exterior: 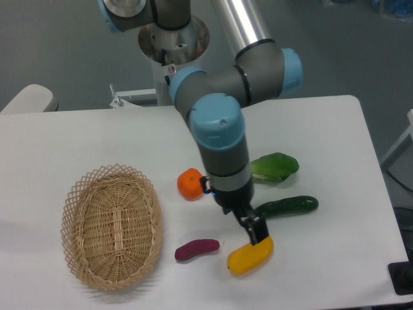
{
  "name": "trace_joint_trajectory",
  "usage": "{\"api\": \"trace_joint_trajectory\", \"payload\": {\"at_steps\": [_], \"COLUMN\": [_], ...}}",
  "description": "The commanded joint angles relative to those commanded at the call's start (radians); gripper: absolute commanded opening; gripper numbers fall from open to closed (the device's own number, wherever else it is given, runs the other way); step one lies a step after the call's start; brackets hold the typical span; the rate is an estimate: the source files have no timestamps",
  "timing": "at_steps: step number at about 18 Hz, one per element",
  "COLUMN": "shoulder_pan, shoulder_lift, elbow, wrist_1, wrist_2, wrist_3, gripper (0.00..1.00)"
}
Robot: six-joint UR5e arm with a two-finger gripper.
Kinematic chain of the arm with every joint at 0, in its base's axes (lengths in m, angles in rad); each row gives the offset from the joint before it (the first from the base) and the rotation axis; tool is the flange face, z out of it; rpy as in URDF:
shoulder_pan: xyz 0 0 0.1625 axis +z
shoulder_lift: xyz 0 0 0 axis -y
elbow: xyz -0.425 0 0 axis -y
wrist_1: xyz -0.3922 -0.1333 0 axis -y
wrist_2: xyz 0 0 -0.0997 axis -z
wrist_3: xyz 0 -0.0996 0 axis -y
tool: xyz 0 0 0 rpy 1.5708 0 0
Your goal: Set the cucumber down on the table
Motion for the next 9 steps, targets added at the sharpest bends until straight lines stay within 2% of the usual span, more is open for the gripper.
{"api": "trace_joint_trajectory", "payload": {"at_steps": [4, 9], "shoulder_pan": [-0.037, -0.055], "shoulder_lift": [0.021, 0.035], "elbow": [-0.020, -0.032], "wrist_1": [-0.009, -0.018], "wrist_2": [-0.002, -0.003], "wrist_3": [-0.051, -0.051], "gripper": [1.00, 1.00]}}
